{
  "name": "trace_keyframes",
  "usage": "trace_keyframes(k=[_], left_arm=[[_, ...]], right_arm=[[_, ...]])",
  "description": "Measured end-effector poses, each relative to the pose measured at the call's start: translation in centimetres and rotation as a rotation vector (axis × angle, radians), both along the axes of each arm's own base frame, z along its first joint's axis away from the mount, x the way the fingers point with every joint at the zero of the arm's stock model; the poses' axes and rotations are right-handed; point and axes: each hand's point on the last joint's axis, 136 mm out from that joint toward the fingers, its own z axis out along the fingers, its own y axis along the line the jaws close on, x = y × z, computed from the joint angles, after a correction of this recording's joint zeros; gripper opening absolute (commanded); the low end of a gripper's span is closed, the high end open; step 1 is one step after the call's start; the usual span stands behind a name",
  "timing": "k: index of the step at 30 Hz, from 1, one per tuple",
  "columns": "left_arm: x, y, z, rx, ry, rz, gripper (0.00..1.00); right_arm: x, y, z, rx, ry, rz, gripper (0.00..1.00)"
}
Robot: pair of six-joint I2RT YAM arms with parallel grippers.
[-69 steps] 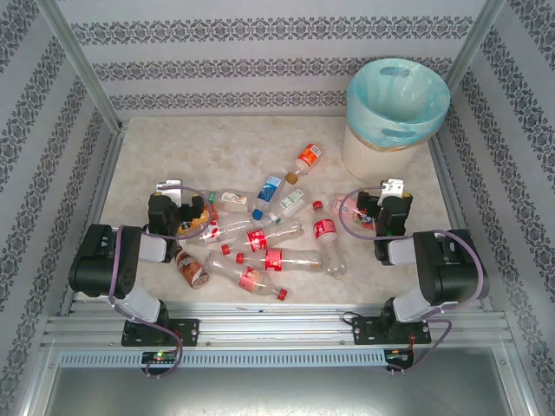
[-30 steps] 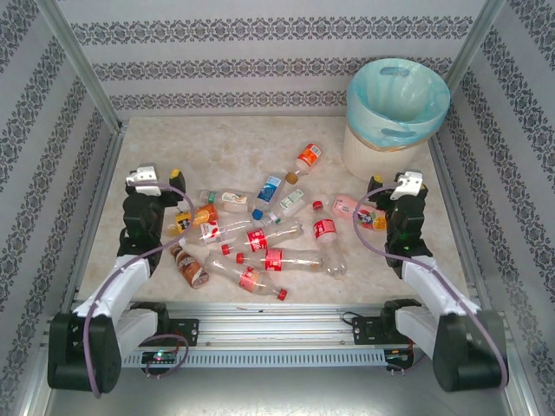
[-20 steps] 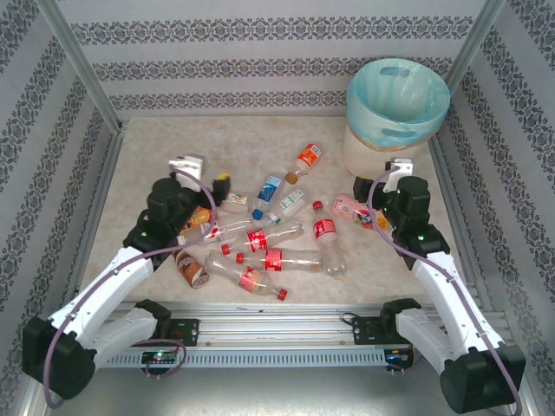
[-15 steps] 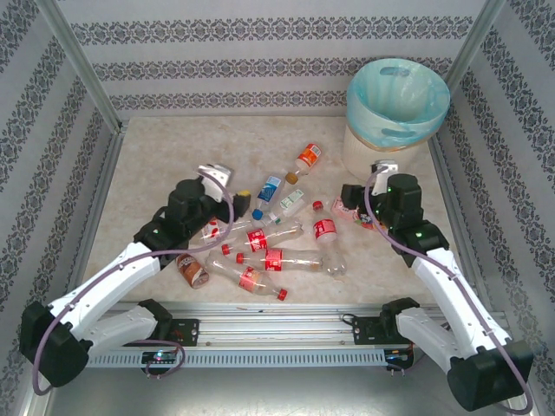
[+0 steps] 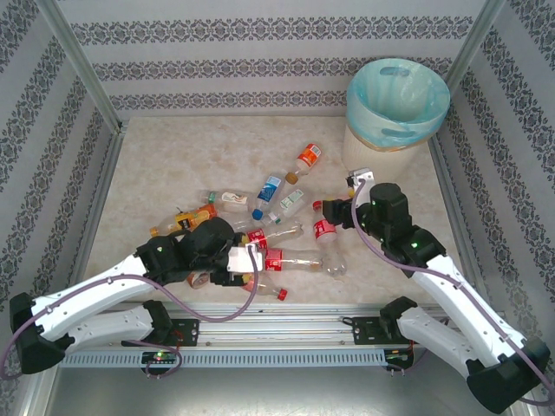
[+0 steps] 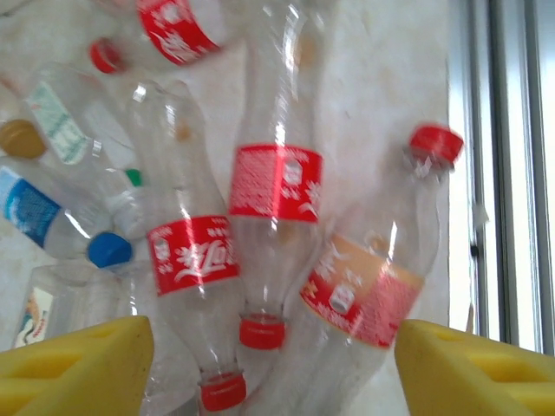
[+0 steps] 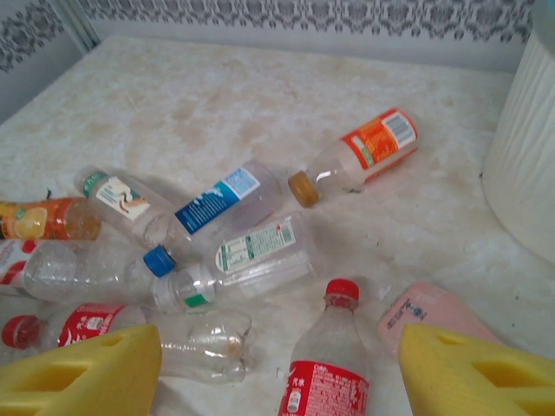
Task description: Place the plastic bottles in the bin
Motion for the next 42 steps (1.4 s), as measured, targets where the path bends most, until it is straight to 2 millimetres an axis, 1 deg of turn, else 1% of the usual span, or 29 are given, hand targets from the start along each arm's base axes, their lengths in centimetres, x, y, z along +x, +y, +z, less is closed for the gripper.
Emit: trace_keyframes(k=[1,5,8,10,13,19,27,35,42], left_arm=[[-0.3,0.4,-1.1,0.04,0.007,-0.023,0.68],[-0.8,1.5,-4.5,0.177,0.047,-0.078,0.71],[-0.8,2.2,-6.2,0.239,0.053,-0.088,0.72],[-0.7,2.6,-7.0,0.263,0.054,-0.09,0.73],[-0.4,3.1,-8.0,0.29,0.056,-0.082,0.73],[0.3,3.3,-9.8,0.346,0.064,-0.074,0.73],[1.1,2.8,-11.6,0.392,0.068,-0.08,0.66],[1.8,2.3,-11.9,0.394,0.043,-0.085,0.65],[2.0,2.2,-11.7,0.393,0.028,-0.099,0.54]], right_arm=[[-0.1,-0.1,0.6,0.005,-0.022,-0.002,0.73],[-0.4,-0.7,2.4,0.014,-0.094,-0.018,0.73],[-0.5,-1.1,2.8,0.014,-0.12,-0.028,0.74],[-0.4,-1.1,2.7,0.013,-0.122,-0.029,0.74],[-0.3,-1.0,1.9,0.005,-0.105,-0.031,0.75],[0.0,-0.9,0.5,-0.006,-0.075,-0.032,0.76],[0.2,-0.8,0.6,0.0,-0.084,-0.034,0.76],[0.3,-1.0,-0.1,-0.011,-0.077,-0.048,0.77],[0.4,-1.1,0.0,-0.012,-0.082,-0.055,0.77]])
